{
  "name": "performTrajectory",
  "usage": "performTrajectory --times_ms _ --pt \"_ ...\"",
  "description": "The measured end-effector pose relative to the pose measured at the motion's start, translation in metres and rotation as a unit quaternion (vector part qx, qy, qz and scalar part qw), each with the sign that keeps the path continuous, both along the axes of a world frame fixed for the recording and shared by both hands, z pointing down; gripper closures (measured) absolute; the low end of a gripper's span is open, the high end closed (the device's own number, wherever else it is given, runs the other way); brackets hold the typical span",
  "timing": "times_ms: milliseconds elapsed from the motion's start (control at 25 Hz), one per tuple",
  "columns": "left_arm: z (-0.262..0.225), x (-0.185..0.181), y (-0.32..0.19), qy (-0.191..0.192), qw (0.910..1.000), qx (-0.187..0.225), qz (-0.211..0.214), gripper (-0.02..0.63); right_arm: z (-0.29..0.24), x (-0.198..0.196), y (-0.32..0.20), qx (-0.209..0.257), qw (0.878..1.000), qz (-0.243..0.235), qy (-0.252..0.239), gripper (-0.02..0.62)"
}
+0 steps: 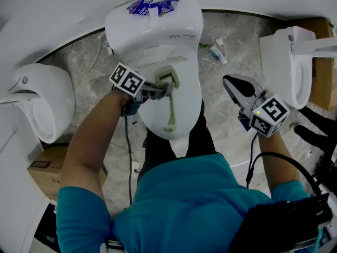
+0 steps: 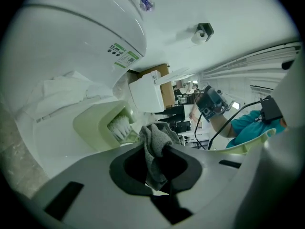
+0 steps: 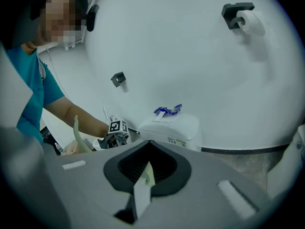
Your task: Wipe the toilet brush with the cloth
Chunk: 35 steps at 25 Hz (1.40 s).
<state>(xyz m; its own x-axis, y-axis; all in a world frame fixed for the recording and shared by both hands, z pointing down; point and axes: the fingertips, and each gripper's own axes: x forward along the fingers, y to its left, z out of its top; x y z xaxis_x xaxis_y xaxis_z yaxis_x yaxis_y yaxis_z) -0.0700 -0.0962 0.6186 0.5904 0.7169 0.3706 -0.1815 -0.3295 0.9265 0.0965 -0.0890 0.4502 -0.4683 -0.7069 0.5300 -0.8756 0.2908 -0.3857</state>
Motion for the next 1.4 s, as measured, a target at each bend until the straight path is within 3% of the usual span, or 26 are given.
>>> performTrajectory --times_ms 280,400,560,720,960,1120,1280,1400 --pt "0.016 0.002 -0.006 -0.017 0.9978 0.064 0.007 0.568 -0.004 -0.003 0.002 0.006 1.000 0.001 0.002 0.598" --pt "0.005 0.006 -0.008 -0.007 0.9974 0.072 -0.007 0.568 -0.011 -0.004 0.001 0.011 1.000 0.005 0.002 0.598" --pt "-0.027 0.003 -0.016 0.017 0.9957 0.083 -0.038 0.568 -0.030 -0.005 -0.003 0.020 1.000 0.015 0.006 0.598" --pt "-0.071 -0.011 -0.033 0.043 0.9879 0.110 -0.100 0.568 -0.057 -0.013 -0.001 0.021 0.999 0.033 0.007 0.598" --pt "-0.140 -0.027 -0.100 0.088 0.9600 0.183 -0.192 0.568 -0.105 -0.015 -0.017 0.052 0.995 0.079 0.039 0.598" --pt "-0.212 -0.057 -0.122 0.148 0.9306 0.212 -0.259 0.568 -0.135 -0.030 -0.019 0.058 0.992 0.104 0.049 0.598" --pt "-0.274 -0.091 -0.123 0.188 0.9084 0.234 -0.290 0.568 -0.162 -0.044 -0.016 0.065 0.989 0.124 0.053 0.598" --pt "-0.306 -0.114 -0.123 0.198 0.8913 0.278 -0.299 0.568 -0.183 -0.046 -0.012 0.073 0.987 0.134 0.046 0.598"
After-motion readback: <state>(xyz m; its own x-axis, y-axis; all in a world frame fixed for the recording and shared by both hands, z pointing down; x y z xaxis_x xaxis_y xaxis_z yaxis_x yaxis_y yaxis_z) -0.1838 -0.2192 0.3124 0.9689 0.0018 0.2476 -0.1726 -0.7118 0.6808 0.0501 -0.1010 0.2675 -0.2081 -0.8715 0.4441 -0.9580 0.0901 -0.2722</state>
